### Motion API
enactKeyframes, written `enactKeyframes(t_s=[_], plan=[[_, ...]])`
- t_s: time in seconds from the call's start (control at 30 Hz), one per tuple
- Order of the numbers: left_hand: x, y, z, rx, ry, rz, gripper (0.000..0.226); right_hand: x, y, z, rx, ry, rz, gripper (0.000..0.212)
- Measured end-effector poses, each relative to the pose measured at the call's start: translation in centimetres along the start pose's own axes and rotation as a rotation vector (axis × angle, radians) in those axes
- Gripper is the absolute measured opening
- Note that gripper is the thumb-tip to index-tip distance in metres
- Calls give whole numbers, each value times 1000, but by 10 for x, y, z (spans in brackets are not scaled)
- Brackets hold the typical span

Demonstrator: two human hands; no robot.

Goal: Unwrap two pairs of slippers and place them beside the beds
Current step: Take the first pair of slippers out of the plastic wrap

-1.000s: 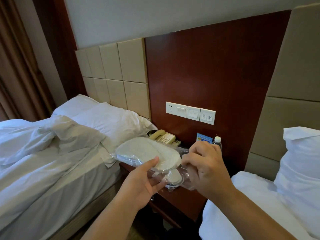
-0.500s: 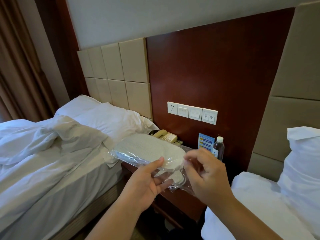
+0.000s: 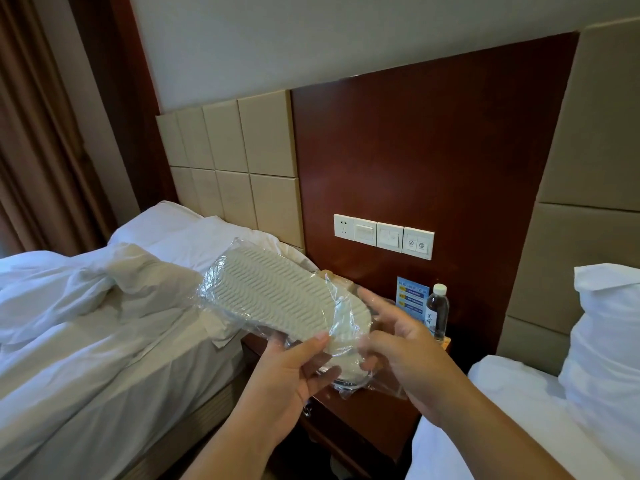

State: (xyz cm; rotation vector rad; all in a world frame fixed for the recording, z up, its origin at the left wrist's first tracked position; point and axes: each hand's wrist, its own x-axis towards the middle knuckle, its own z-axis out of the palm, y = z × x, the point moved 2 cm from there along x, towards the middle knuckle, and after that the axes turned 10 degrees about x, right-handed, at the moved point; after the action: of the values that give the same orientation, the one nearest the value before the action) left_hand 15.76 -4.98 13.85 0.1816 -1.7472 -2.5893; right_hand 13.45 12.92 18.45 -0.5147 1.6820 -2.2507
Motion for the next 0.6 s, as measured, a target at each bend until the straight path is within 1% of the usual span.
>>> enactKeyframes(t_s=[0.07, 0.1, 0.13, 0.2, 0.27, 0.37, 0.43, 0.5, 0.53, 0.6], plan=[[-1, 3, 0, 26, -20, 9, 81, 3, 1, 3, 41, -79, 5, 62], [-2, 3, 0, 45, -32, 16, 82, 5, 3, 4, 81, -70, 17, 61], [-2, 4, 0, 57, -40, 27, 82, 7, 5, 5, 118, -32, 28, 59], [-3, 4, 0, 39, -40, 56, 73, 11, 10, 3, 154, 56, 32, 51], [-2, 7, -3, -61, -16, 101, 63, 13, 15, 1, 182, 78, 44, 44], [2, 11, -16, -234, 105, 164, 68, 11, 22, -3, 197, 62, 67, 40], [4, 12, -27, -291, 202, 167, 64, 11, 28, -6, 190, 67, 94, 38], [6, 11, -33, -306, 248, 150, 61, 11, 34, -8, 170, 65, 117, 36], [6, 10, -33, -297, 259, 146, 62, 10, 35, -8, 170, 47, 127, 37], [7, 10, -32, -272, 277, 146, 66, 9, 36, -5, 190, 2, 148, 52]])
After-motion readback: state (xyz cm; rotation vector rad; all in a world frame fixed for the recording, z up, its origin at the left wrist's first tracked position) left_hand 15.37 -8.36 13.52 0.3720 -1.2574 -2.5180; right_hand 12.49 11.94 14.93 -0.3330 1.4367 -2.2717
